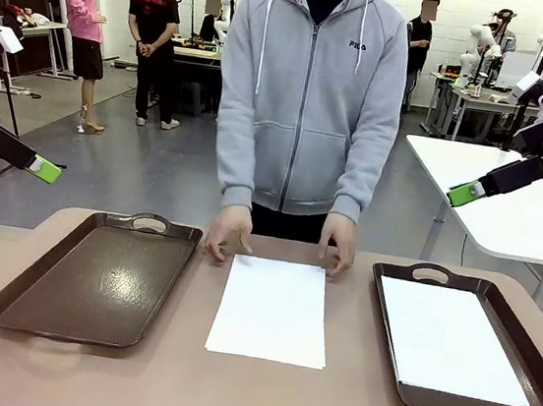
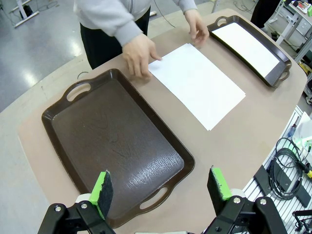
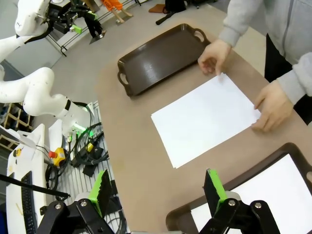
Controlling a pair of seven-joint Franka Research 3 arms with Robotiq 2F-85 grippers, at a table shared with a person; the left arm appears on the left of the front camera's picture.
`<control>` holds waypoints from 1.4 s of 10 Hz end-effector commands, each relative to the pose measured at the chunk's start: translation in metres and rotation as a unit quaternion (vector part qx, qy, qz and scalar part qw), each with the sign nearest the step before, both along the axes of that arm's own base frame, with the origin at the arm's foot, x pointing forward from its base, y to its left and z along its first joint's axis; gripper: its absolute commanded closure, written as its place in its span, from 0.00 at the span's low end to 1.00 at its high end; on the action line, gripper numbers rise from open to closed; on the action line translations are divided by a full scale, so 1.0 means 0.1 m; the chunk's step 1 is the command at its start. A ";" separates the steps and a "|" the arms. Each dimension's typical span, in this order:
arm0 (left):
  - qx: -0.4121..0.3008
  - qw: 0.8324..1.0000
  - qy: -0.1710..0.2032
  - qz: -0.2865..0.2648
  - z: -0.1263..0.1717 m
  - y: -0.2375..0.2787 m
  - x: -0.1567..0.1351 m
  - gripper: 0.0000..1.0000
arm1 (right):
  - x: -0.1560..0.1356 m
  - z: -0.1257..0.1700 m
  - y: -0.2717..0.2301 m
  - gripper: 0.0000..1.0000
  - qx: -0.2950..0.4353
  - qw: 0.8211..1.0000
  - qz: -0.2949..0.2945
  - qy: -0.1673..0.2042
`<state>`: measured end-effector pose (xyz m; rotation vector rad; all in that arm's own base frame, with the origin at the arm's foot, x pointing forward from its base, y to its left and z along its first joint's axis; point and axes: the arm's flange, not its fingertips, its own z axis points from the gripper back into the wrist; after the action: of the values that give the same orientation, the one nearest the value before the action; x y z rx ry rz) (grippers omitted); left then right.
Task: Sort the A4 documents.
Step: Receive the A4 Paper.
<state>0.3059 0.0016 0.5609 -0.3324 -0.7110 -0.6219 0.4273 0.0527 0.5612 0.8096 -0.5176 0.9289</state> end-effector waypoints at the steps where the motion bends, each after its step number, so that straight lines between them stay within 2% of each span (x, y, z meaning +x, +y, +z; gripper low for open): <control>1: 0.001 1.000 0.000 0.001 -0.01 0.00 0.01 0.00 | 0.01 0.00 0.00 0.01 0.003 1.000 0.003 -0.003; 14: 0.001 1.000 0.000 0.001 -0.01 0.00 0.01 0.00 | 0.01 0.00 0.00 0.01 0.003 1.000 0.003 -0.003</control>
<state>0.3059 0.0016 0.5609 -0.3324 -0.7110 -0.6219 0.4273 0.0531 0.5612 0.8090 -0.5170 0.9295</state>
